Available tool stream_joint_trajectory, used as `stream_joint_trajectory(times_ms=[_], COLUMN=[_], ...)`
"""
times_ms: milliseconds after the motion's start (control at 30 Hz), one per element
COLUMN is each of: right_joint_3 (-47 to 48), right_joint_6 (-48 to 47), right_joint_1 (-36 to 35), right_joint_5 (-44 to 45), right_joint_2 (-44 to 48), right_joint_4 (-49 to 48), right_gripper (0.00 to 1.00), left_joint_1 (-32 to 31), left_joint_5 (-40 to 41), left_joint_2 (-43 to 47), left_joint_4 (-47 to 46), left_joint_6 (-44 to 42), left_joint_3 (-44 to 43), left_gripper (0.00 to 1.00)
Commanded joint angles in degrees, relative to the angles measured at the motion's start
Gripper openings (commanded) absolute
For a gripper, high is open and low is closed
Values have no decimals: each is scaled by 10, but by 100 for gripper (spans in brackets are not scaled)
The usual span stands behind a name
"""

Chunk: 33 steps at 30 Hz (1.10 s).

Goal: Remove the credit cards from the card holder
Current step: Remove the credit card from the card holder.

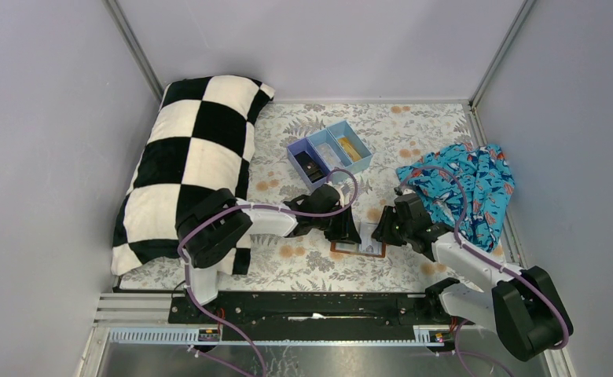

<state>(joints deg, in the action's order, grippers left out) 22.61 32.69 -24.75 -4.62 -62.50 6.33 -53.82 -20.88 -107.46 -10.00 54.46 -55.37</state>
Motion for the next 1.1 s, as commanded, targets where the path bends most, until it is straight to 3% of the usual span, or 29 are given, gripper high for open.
stream_joint_trajectory(times_ms=[0,433,667,1067], right_joint_3=[-8,-33,-40,-37], right_joint_6=[-8,38,40,36], right_joint_1=[-2,-1,-1,-1], right_joint_5=[-2,-45,-49,-49], right_joint_2=[-1,-18,-30,-37], right_joint_4=[-9,-79,-85,-85], right_gripper=[35,35,35,34], left_joint_1=[-2,-1,0,12], left_joint_5=[0,0,0,3], left_joint_2=[-8,-15,-10,11], left_joint_4=[-7,-24,-53,-194], left_joint_6=[-9,-3,10,80], left_joint_3=[-15,-1,13,91], left_gripper=[32,31,25,21])
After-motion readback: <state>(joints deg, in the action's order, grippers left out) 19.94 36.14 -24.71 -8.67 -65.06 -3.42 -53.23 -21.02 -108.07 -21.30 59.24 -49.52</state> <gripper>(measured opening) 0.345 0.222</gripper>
